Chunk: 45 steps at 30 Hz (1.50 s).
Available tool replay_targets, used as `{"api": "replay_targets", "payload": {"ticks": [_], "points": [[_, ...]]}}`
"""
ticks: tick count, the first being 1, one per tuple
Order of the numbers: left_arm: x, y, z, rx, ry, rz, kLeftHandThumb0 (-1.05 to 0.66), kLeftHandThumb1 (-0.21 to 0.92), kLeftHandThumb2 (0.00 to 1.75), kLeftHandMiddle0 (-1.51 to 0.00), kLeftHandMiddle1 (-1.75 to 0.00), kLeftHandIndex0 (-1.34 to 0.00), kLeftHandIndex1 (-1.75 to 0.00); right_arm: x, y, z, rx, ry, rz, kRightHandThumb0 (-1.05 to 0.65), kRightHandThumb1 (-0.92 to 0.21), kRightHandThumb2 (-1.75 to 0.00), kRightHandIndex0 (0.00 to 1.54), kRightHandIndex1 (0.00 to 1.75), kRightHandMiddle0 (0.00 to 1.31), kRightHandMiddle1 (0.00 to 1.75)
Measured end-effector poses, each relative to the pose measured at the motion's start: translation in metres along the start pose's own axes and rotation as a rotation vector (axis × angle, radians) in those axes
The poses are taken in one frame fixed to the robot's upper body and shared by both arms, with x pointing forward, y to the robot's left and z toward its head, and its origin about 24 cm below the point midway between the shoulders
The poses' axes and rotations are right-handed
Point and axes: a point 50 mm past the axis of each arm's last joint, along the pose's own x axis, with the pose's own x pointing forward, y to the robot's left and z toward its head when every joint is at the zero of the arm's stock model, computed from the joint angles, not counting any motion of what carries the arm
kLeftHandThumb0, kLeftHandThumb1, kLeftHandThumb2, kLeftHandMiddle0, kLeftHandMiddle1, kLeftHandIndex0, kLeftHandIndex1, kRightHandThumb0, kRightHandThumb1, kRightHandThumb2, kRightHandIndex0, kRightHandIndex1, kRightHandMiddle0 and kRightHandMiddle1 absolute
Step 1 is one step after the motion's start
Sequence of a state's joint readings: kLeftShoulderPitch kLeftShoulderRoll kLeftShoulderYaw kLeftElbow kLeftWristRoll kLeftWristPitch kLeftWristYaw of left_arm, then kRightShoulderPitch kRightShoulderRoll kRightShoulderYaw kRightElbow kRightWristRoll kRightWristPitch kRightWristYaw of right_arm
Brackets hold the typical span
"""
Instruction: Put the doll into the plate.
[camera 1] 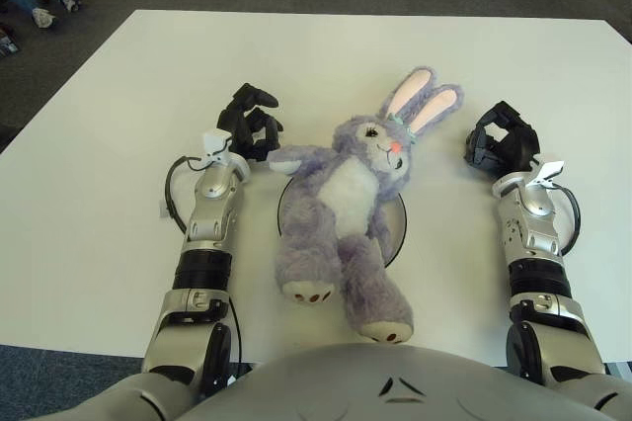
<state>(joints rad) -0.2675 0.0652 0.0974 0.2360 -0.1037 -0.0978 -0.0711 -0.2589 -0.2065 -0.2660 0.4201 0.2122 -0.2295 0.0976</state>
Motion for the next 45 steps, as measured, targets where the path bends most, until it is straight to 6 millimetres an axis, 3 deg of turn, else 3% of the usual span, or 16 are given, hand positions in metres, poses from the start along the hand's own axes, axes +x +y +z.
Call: {"api": "replay_targets", "payload": {"ticks": [19, 45], "points": [[0.0001, -0.0058, 0.0019, -0.022, -0.008, 0.002, -0.01, 0.24, 1.41, -0.56, -1.75, -0.54, -1.75, -0.0009, -0.0088, 0.0004, -0.001, -0.005, -0.116, -0.50, -0.26, -1.39, 1.24, 1.75, 0.66, 1.75], [-0.0001, -0.0033, 0.0022, -0.022, -0.002, 0.004, -0.01, 0.23, 1.42, -0.56, -1.75, -0.55, -1.75, -0.0008, -0.0085, 0.0005, -0.018, -0.004, -0.124, -0.50, -0.26, -1.39, 1.25, 1.75, 0.66, 1.75]]}}
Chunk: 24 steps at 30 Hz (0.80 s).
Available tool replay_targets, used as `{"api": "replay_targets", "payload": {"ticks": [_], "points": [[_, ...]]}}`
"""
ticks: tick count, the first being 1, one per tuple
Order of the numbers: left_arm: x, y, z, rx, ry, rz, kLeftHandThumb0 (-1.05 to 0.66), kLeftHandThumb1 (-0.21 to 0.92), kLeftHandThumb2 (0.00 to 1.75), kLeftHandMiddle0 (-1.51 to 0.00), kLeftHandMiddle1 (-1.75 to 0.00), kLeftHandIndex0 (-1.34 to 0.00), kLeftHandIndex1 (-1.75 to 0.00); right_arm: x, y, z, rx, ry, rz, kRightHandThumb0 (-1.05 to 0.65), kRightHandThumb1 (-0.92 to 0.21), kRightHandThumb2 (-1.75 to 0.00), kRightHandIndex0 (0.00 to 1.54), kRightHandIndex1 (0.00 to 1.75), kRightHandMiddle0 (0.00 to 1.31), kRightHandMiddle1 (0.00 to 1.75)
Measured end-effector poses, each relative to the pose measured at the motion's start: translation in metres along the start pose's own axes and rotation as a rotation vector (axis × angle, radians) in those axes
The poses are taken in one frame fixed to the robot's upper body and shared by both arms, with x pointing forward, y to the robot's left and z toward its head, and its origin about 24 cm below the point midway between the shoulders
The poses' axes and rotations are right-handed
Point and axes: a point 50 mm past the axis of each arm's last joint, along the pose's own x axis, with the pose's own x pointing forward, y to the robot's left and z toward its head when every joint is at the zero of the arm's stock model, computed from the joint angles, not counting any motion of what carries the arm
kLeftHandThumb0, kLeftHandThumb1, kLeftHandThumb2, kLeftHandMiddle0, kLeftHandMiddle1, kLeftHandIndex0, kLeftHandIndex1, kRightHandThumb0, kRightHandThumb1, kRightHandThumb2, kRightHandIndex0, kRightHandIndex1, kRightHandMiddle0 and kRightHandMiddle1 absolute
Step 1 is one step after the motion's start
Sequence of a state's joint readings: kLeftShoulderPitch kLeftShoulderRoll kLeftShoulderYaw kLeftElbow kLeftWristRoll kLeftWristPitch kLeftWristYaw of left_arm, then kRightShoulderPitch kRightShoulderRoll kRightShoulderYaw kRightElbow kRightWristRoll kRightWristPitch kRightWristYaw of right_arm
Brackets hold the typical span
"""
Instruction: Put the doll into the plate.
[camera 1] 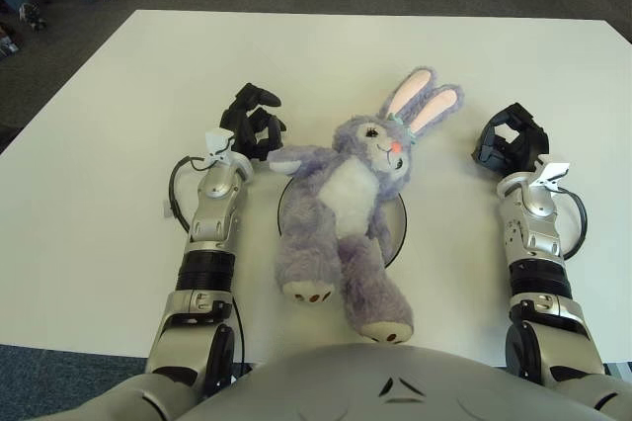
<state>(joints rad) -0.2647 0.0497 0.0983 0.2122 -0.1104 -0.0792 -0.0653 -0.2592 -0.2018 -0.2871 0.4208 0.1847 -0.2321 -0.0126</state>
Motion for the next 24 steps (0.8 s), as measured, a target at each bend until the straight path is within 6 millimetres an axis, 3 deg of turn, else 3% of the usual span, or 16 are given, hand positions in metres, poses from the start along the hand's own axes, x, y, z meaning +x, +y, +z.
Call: {"api": "replay_targets", "payload": {"ticks": [24], "points": [[-0.0004, 0.0025, 0.0001, 0.005, -0.001, 0.000, -0.01, 0.24, 1.41, -0.56, -1.75, -0.54, -1.75, 0.0002, 0.0003, 0.0003, 0.001, 0.003, 0.007, -0.50, -0.26, -1.39, 1.25, 1.75, 0.66, 1.75]]}}
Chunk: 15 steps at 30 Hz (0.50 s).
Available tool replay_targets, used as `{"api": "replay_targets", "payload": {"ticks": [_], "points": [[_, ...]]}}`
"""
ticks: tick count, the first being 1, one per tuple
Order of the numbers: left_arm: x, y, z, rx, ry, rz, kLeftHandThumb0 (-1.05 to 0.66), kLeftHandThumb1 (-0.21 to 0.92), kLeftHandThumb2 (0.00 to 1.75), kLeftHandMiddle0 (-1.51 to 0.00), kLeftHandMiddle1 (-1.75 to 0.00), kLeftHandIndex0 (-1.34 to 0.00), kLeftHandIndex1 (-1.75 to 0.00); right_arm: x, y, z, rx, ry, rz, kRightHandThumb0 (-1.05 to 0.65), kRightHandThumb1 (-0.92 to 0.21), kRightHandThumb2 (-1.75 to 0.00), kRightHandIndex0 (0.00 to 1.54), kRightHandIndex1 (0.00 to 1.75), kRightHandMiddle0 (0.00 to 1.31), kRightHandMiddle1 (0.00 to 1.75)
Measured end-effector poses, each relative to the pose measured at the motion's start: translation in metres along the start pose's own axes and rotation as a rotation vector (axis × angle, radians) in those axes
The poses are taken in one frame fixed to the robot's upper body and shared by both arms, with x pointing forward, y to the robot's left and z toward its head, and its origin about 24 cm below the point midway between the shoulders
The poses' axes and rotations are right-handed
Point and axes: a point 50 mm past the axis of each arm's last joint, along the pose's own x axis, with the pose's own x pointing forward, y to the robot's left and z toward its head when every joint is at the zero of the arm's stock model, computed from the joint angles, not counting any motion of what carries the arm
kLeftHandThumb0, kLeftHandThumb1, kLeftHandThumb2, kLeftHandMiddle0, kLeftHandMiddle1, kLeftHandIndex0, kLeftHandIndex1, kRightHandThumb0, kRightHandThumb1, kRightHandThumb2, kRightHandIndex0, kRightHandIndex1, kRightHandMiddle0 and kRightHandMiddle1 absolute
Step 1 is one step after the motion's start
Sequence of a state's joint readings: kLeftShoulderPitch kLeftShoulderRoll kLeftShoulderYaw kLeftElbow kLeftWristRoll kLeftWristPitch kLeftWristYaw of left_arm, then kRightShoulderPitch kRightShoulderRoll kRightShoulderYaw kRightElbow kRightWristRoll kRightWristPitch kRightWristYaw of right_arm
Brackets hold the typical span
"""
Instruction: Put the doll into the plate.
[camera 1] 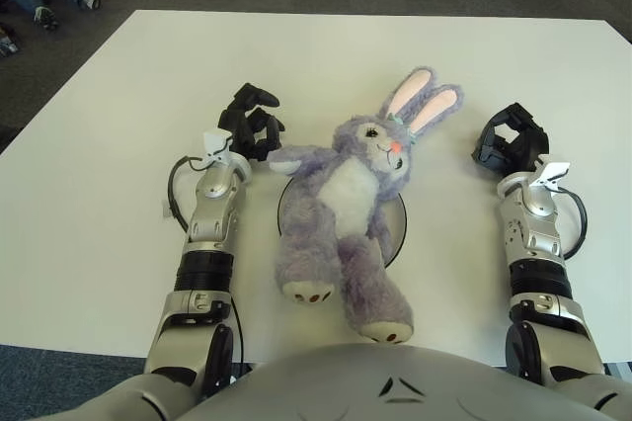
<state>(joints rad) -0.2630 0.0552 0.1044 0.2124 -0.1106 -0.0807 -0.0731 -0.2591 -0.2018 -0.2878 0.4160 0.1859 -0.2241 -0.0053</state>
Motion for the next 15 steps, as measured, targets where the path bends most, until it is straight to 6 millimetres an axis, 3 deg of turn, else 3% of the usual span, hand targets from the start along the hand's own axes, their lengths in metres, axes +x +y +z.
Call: {"api": "replay_targets", "payload": {"ticks": [15], "points": [[-0.0001, 0.0006, -0.0002, 0.003, 0.001, 0.002, -0.01, 0.24, 1.42, -0.56, -1.75, -0.54, -1.75, 0.0001, 0.0002, 0.0000, -0.001, 0.001, 0.007, -0.50, -0.26, -1.39, 1.25, 1.75, 0.66, 1.75]]}}
